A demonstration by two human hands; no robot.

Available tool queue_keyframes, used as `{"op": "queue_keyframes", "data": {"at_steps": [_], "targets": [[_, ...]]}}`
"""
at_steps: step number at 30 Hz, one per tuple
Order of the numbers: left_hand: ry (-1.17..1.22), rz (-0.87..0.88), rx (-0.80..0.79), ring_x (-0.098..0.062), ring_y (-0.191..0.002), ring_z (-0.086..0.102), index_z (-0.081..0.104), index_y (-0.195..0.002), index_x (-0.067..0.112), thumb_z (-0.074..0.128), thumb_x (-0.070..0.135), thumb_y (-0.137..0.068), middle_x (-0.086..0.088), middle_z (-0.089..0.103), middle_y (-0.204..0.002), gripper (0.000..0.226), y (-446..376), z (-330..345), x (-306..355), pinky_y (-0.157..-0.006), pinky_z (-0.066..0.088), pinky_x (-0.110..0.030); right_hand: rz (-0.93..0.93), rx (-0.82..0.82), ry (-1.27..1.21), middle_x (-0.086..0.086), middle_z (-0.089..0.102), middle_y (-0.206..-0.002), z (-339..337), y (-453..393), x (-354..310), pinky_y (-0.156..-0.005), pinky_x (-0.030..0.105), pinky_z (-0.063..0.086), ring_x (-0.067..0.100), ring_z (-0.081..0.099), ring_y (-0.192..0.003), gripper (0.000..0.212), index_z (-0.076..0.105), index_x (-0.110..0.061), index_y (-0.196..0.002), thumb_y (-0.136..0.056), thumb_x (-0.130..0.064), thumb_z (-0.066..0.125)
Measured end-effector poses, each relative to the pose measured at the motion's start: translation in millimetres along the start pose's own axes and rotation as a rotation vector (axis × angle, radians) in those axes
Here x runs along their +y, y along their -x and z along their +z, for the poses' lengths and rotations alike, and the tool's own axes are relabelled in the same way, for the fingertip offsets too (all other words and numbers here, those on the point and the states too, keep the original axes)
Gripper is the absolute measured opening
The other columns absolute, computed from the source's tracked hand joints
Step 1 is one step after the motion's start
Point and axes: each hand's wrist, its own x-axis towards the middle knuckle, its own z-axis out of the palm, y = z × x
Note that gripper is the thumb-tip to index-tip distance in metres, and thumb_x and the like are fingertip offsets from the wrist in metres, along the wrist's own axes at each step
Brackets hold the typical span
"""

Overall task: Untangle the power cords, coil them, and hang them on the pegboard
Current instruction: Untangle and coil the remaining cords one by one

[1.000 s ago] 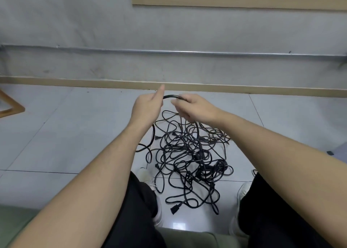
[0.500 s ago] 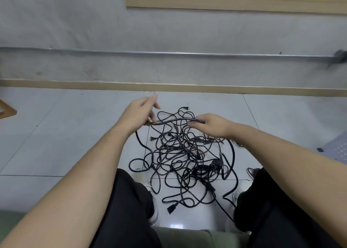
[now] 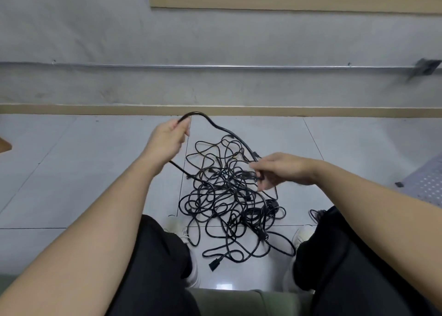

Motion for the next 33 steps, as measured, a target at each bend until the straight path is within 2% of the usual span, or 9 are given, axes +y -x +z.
{"op": "queue_keyframes", "data": {"at_steps": [5,10,13,16,19,21,24,28,33], "targets": [[-0.335,-0.057,-0.015,-0.019,-0.07,0.054,0.061,-0.101,0.026,0.062,0.032,-0.1,0.002,0.059,-0.08,0.007,-3.4,-12.0,-12.3,-0.067,0.042,-0.033,-0.066,0.133,-0.061,0.019,0.071,-0.072,-1.0,-1.1,-14.0,-0.07,0.04,0.061,0.032,0.07,-0.068,0.036,0.051,-0.009,-0.096,-0.109,-0.042,0.041],[-0.456,0.13,-0.279,-0.01,-0.105,0.061,0.049,-0.13,0.045,0.077,0.022,-0.088,0.01,0.061,-0.117,0.055,6.7,6.2,-0.4,-0.088,0.048,-0.03,-0.167,0.164,0.024,0.007,0.069,-0.076,14.5,-4.2,-37.5,-0.069,0.03,0.055,0.021,0.073,-0.078,0.035,0.052,-0.012,-0.084,-0.108,-0.036,0.046],[-0.513,0.205,-0.454,-0.004,-0.117,0.055,0.045,-0.146,0.04,0.076,0.026,-0.091,0.017,0.054,-0.132,0.064,15.2,32.0,1.8,-0.097,0.043,-0.021,-0.22,0.221,0.073,0.002,0.062,-0.066,24.8,-10.0,-46.4,-0.059,0.016,0.045,0.009,0.061,-0.057,0.037,0.055,-0.015,-0.077,-0.106,-0.038,0.05],[-0.486,0.322,-0.472,0.005,-0.087,0.058,0.061,-0.115,0.046,0.068,0.025,-0.097,0.032,0.064,-0.094,0.029,16.9,47.0,7.4,-0.075,0.042,-0.007,-0.26,0.221,0.097,-0.004,0.048,-0.058,27.2,-13.7,-50.0,-0.054,0.025,0.032,0.009,0.039,-0.051,0.042,0.053,-0.02,-0.069,-0.104,-0.043,0.051],[-0.521,0.331,-0.415,-0.01,-0.072,0.061,0.064,-0.084,0.06,0.059,0.026,-0.102,0.027,0.066,-0.075,0.039,13.3,48.9,13.6,-0.071,0.049,-0.026,-0.288,0.169,0.017,-0.013,0.049,-0.062,24.3,-10.4,-46.5,-0.065,0.025,0.034,0.006,0.044,-0.06,0.043,0.052,-0.023,-0.065,-0.102,-0.044,0.054],[-0.498,0.322,-0.342,-0.018,-0.074,0.064,0.069,-0.085,0.055,0.059,0.029,-0.102,0.014,0.07,-0.074,0.032,12.5,45.7,15.0,-0.077,0.054,-0.04,-0.306,0.122,-0.08,-0.011,0.07,-0.086,22.6,-7.5,-43.5,-0.089,0.028,0.043,0.006,0.063,-0.086,0.038,0.066,-0.019,-0.079,-0.101,-0.047,0.054],[-0.373,0.292,-0.23,-0.015,-0.075,0.068,0.076,-0.091,0.04,0.063,0.032,-0.1,0.008,0.073,-0.076,0.018,9.7,40.7,13.2,-0.079,0.056,-0.044,-0.311,-0.035,-0.199,-0.003,0.074,-0.12,24.4,-2.9,-39.2,-0.111,0.037,0.034,0.009,0.062,-0.124,0.046,0.069,-0.026,-0.111,-0.092,-0.06,0.044],[-0.226,0.217,-0.107,-0.014,-0.068,0.069,0.075,-0.076,0.042,0.064,0.03,-0.099,0.006,0.069,-0.065,0.028,6.5,36.3,11.1,-0.08,0.061,-0.048,-0.298,-0.187,-0.15,0.004,0.077,-0.097,39.6,-4.8,-34.3,-0.103,0.037,0.042,0.016,0.069,-0.108,0.036,0.06,-0.025,-0.114,-0.099,-0.055,0.047],[-0.183,0.048,0.14,-0.02,-0.067,0.071,0.067,-0.088,0.035,0.063,0.03,-0.099,0.007,0.067,-0.068,0.013,-7.7,7.7,0.8,-0.082,0.06,-0.046,-0.266,-0.018,0.443,-0.002,0.069,-0.074,29.4,-12.7,-6.4,-0.092,0.043,0.049,0.017,0.063,-0.077,0.047,0.062,-0.02,-0.078,-0.096,-0.063,0.054]]}}
